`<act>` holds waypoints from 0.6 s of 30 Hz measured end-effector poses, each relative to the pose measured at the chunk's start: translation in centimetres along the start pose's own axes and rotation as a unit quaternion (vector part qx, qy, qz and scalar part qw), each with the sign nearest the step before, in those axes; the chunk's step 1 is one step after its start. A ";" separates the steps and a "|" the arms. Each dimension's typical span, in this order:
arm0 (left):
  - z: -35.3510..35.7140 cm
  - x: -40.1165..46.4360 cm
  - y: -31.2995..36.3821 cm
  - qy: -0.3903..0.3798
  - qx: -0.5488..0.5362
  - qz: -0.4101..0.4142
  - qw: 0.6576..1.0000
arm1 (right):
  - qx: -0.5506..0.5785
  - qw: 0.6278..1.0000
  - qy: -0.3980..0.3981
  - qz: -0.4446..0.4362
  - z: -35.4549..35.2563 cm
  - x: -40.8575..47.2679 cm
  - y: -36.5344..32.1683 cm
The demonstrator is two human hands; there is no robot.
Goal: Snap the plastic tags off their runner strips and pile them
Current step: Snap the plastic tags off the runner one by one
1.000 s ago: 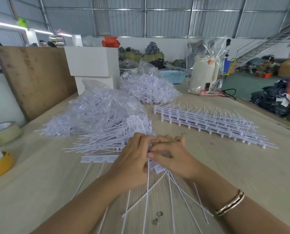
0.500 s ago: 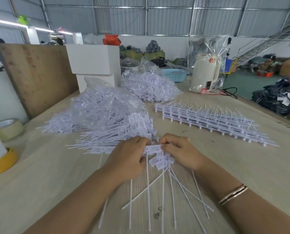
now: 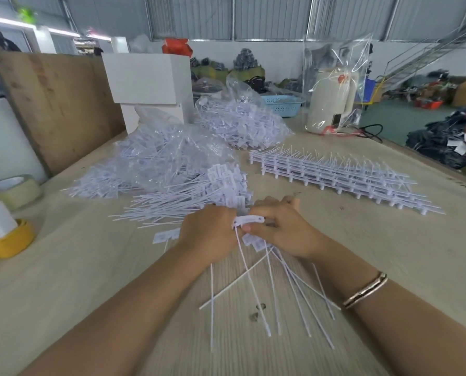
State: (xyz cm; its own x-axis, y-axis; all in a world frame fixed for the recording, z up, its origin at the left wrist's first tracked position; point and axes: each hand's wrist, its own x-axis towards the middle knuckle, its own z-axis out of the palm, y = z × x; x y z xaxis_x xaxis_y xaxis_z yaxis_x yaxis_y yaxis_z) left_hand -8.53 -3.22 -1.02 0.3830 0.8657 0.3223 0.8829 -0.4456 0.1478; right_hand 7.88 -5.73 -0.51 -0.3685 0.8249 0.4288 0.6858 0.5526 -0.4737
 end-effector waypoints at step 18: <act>0.2 -0.5 -0.1 0.009 -0.166 0.068 0.984 | -0.053 0.993 0.089 0.061 -1.4 0.3 1.8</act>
State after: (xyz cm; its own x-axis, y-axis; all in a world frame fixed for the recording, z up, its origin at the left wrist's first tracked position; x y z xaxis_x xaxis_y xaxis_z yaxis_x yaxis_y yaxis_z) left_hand -8.74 -3.61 -1.40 0.4844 0.7897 0.3765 0.6853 -0.6100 0.3978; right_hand 9.89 -4.70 -0.14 -0.1685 0.8451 0.5074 0.7834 0.4272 -0.4514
